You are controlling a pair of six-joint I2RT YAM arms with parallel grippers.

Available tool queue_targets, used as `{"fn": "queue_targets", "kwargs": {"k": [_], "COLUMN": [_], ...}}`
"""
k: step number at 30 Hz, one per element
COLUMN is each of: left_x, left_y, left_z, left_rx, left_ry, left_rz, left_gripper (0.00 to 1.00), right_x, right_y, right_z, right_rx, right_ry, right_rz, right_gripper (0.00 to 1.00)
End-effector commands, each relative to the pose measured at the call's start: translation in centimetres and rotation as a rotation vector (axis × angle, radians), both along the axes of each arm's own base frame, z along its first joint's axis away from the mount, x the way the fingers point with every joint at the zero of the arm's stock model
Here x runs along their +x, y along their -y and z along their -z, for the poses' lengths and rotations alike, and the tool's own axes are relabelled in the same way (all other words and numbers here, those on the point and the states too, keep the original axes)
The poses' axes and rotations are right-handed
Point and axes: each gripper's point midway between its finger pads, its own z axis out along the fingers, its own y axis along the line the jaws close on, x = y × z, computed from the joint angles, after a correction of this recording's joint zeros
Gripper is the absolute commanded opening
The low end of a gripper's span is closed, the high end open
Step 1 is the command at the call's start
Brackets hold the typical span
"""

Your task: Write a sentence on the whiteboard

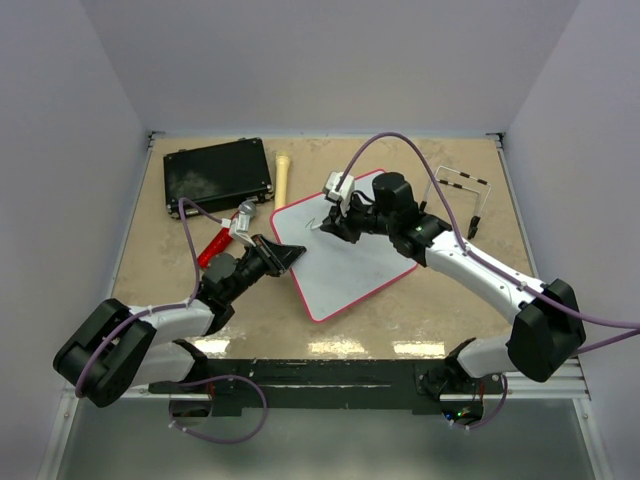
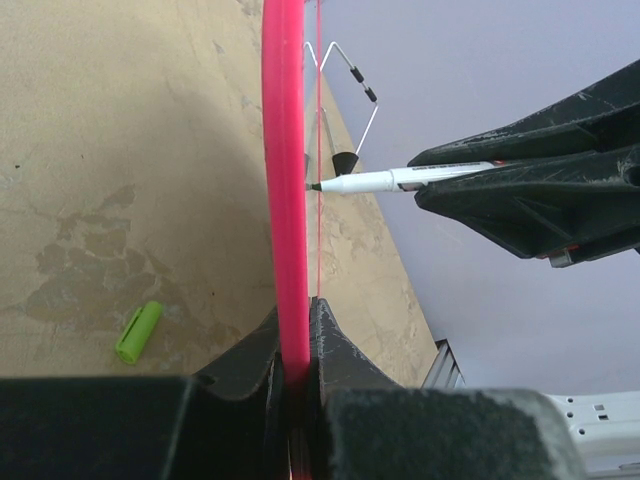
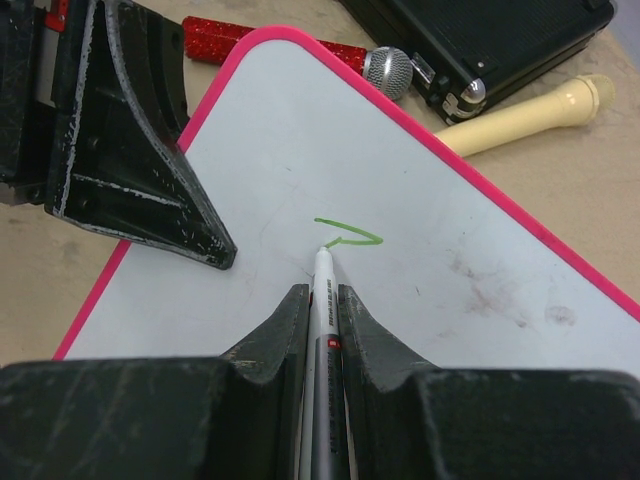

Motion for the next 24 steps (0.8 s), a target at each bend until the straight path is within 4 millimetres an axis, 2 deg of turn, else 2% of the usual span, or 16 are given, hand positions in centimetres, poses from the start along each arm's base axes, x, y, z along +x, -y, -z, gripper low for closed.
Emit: {"fn": "queue_targets", "kwargs": {"k": [1, 10, 17, 20, 24], "left_x": [0.2, 0.2, 0.0, 0.0, 0.0], "left_y": [0.2, 0.1, 0.1, 0.1, 0.1], "left_z": [-3.5, -3.6, -3.5, -3.4, -3.4], "left_rx": [-0.043, -0.045, -0.046, -0.045, -0.044], "left_ry": [0.150, 0.153, 0.154, 0.151, 0.152], "left_rz": [0.002, 0.000, 0.002, 0.002, 0.003], "left_gripper": [0.00, 0.00, 0.00, 0.00, 0.00], "right_x": [-0.7, -2.5, -3.3, -3.4, -3.0], "right_y": [0.0, 0.9, 1.1, 0.8, 1.0], "right_z": [-0.6, 1.8, 2.5, 1.3, -2.8], "right_rx": [-0.011, -0.076, -0.096, -0.074, -0.010], "right_ry": [0.021, -0.034, -0.060, -0.040, 0.035], "right_rz": [-0.051, -0.096, -0.130, -0.141, -0.145], "right_gripper": [0.00, 0.00, 0.00, 0.00, 0.00]}}
